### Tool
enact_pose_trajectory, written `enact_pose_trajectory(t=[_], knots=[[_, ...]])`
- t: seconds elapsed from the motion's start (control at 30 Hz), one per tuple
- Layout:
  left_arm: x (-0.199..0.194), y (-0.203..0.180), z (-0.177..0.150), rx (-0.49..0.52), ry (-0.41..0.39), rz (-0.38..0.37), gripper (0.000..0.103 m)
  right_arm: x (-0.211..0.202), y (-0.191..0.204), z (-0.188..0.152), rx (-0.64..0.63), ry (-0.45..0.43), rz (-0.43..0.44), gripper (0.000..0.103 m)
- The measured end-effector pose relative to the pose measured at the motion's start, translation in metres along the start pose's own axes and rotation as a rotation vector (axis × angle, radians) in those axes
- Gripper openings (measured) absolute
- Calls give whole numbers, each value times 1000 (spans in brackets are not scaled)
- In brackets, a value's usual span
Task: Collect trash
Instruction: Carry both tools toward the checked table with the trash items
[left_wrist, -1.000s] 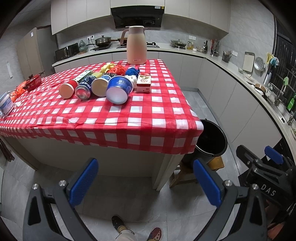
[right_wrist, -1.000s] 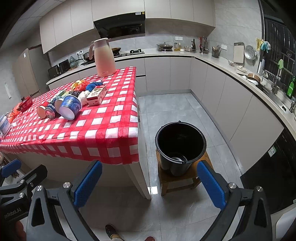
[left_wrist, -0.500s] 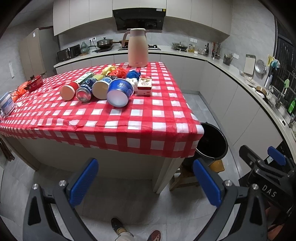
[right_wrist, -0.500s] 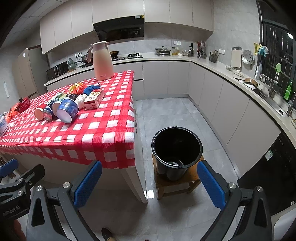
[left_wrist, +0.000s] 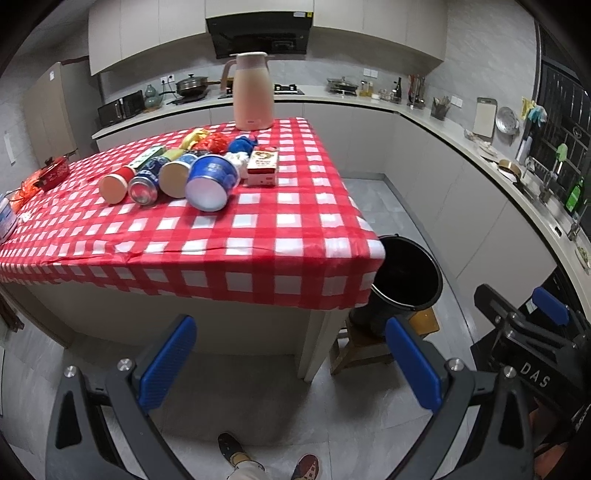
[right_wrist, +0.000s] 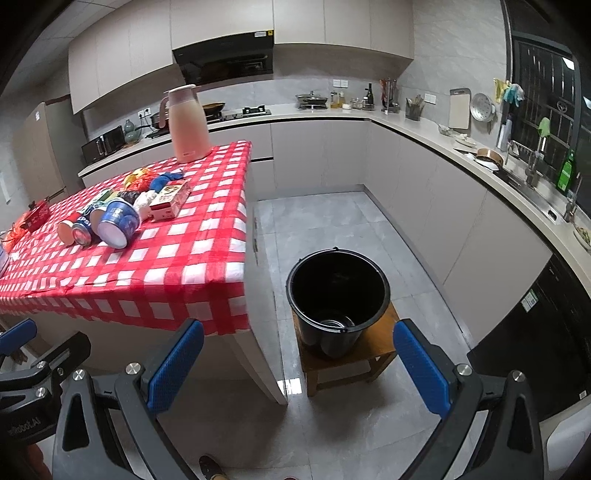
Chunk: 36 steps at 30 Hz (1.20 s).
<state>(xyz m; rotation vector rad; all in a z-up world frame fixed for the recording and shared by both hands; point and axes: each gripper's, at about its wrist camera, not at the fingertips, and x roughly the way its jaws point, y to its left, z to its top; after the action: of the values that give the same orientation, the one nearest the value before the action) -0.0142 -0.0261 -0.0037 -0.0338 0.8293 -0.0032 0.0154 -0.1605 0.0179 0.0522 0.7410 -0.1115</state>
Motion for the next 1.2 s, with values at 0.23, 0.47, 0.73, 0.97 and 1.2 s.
enact_pose_trajectory(t=[0.23,0.47,0.73,0.97,1.2], knots=[[0,-17,0,26,1,-31,103,-2,-15,-2,22,-1,-28,103],[1,-30,0,46,1,-68,103,-5,-27,-4,41,-7,-47,103],[3,-38,1,60,9,-69,103,-7,-38,-6,62,-5,-61,103],[2,-37,1,53,2,-68,103,-9,-38,-5,56,-8,-59,103],[0,-26,6,35,-15,-42,103,-6,-28,0,45,-12,-39,103]])
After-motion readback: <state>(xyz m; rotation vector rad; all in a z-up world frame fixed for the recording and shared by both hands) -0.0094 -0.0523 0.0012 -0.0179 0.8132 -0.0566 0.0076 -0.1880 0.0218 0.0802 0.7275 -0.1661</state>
